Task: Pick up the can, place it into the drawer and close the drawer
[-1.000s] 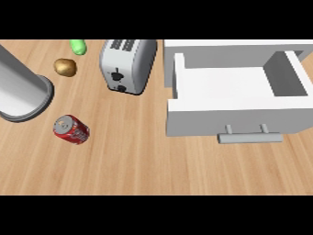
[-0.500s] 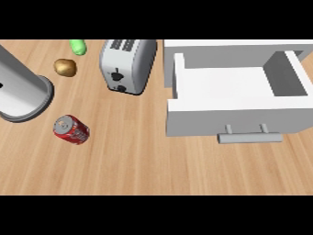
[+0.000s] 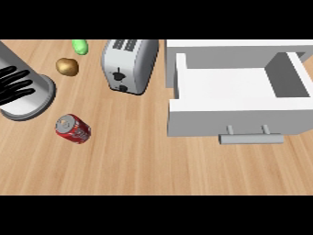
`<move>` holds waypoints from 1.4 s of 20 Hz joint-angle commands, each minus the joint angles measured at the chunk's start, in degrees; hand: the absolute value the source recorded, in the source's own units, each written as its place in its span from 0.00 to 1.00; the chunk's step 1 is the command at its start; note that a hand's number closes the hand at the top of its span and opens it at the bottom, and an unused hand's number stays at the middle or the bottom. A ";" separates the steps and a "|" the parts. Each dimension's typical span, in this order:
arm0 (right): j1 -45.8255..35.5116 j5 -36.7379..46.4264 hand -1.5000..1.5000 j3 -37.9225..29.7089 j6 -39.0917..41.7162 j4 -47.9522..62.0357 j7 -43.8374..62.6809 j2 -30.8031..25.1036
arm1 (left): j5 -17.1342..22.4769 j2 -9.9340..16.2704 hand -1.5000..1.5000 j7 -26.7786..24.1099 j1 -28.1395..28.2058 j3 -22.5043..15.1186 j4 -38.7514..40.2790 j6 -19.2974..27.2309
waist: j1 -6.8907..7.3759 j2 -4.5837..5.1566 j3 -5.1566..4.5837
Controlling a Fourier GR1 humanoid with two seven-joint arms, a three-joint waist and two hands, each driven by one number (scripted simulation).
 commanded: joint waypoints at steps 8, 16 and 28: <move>0.18 -7.41 0.00 -7.93 4.00 -0.50 4.17 -2.24 | -18.27 -11.39 0.00 -3.91 1.91 4.88 -2.14 0.72 | 0.19 0.03 -0.06; 1.05 -2.65 0.00 -6.45 6.34 -2.30 2.55 2.99 | -36.00 -18.10 0.00 -13.04 3.28 9.52 1.72 -0.74 | 0.06 0.12 -0.07; -1.61 -3.93 0.00 -9.22 8.33 0.10 3.66 2.57 | -57.46 -17.55 0.00 -34.23 -2.18 12.69 17.33 1.58 | -0.80 0.55 -0.19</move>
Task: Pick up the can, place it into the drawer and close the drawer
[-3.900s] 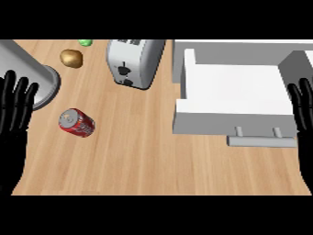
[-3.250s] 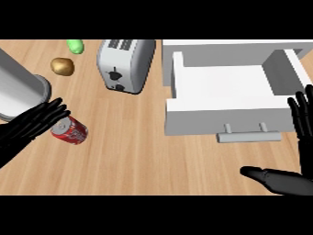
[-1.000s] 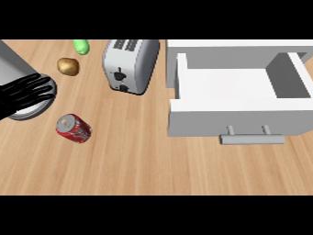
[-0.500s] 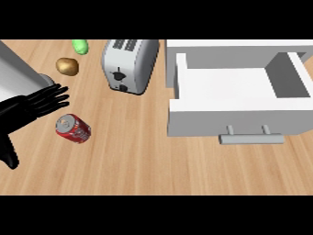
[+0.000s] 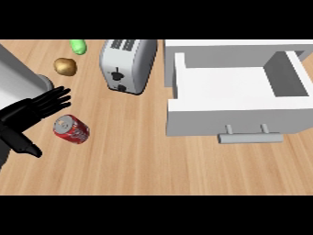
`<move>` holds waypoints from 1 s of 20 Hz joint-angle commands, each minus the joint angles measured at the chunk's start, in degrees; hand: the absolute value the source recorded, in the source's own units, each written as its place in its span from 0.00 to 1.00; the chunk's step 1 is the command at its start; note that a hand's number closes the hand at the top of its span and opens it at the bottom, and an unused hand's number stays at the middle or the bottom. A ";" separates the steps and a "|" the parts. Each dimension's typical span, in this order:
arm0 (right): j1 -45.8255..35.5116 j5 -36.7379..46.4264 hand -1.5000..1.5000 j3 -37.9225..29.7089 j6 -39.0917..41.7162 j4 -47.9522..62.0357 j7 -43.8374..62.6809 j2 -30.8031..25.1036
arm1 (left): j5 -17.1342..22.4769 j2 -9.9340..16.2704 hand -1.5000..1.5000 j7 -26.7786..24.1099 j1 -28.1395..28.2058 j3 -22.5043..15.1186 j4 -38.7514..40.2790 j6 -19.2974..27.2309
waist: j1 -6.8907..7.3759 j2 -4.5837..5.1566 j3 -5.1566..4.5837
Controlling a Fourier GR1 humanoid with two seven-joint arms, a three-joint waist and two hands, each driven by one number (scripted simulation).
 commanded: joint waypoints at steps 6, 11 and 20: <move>-1.04 -1.23 0.00 -0.71 0.63 -1.19 1.50 -0.15 | -13.09 -1.67 0.00 -18.33 -1.67 -2.70 10.78 2.68 | -1.15 0.46 -0.15; 0.58 -2.28 0.00 -2.08 1.51 -2.84 1.86 -0.16 | -16.39 0.30 0.00 -24.61 0.39 -5.26 13.71 1.83 | -1.24 0.39 -0.17; -0.10 -2.57 0.00 -1.10 1.13 -3.22 3.87 0.59 | -17.35 -1.50 0.00 -26.77 -3.79 -6.83 21.16 4.24 | -1.56 0.55 -0.21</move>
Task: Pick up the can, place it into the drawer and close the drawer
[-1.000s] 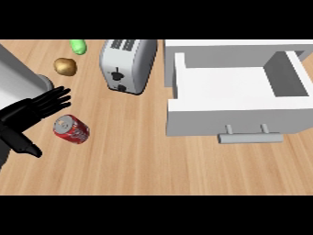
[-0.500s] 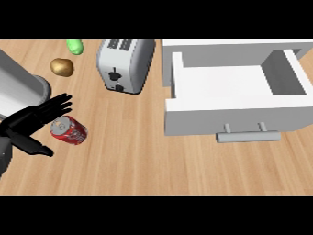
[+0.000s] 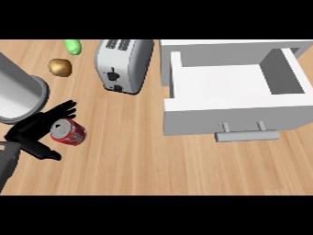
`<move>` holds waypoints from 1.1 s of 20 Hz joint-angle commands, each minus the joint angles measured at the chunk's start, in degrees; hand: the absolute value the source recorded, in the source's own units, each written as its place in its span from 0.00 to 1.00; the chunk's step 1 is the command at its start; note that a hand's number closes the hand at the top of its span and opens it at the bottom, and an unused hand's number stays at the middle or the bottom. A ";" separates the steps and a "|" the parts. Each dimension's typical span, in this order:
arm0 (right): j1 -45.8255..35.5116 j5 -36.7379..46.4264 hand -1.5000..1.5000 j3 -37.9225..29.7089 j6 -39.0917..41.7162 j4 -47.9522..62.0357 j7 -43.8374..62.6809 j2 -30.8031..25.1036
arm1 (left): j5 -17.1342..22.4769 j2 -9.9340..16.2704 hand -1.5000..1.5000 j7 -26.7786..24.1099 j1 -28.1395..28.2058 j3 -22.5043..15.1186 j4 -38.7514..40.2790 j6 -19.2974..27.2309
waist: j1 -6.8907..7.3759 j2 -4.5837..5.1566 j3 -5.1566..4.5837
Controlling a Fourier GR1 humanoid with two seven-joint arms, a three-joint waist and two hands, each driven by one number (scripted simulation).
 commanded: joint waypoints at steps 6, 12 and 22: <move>0.94 0.31 0.00 0.09 0.11 -2.06 0.80 1.52 | -0.38 -3.10 0.00 -7.45 -2.80 -1.34 6.09 -6.53 | -0.08 0.05 0.00; 1.46 -2.53 0.00 -1.22 0.64 -2.11 1.90 0.65 | 0.54 -4.91 1.00 -7.45 -3.28 -1.36 8.37 -6.52 | -0.20 0.03 -0.01; 3.33 -4.00 0.00 -1.81 2.53 -1.67 1.70 1.64 | 4.79 -8.37 1.00 -2.31 -5.31 -1.98 5.43 -15.36 | 0.16 -0.44 0.10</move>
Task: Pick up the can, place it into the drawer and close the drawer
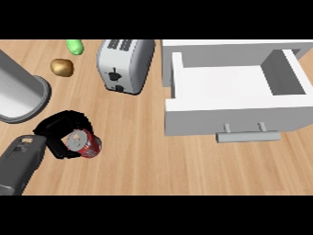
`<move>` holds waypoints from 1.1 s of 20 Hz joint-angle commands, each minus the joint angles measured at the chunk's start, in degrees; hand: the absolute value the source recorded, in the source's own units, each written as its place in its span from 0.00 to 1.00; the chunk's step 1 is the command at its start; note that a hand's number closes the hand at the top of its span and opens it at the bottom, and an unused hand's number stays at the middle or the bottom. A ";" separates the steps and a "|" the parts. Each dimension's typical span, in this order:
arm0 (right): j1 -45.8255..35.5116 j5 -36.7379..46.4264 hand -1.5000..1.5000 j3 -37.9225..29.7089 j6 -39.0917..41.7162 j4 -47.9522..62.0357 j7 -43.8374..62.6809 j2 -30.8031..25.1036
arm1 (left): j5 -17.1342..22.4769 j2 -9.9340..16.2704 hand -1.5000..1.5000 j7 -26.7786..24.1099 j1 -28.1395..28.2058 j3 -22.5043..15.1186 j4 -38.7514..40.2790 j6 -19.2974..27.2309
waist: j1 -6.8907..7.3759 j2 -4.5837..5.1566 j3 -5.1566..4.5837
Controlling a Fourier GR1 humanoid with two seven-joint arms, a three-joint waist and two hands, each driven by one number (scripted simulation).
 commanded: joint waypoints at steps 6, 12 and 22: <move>1.83 -0.15 0.00 -1.63 0.04 0.00 -0.65 1.95 | 9.98 -5.57 1.00 -3.74 2.74 8.40 -2.90 6.82 | 2.32 -0.86 0.21; 2.76 -2.14 0.00 -4.15 -0.47 -1.33 0.60 0.11 | 16.41 -13.41 1.00 -6.03 2.44 17.17 -6.79 33.73 | 3.05 -1.38 0.35; -0.08 -0.02 0.00 -4.14 1.19 1.90 -1.34 1.81 | 17.07 -20.86 1.00 10.33 5.01 8.59 -37.23 49.16 | 3.41 -1.25 0.36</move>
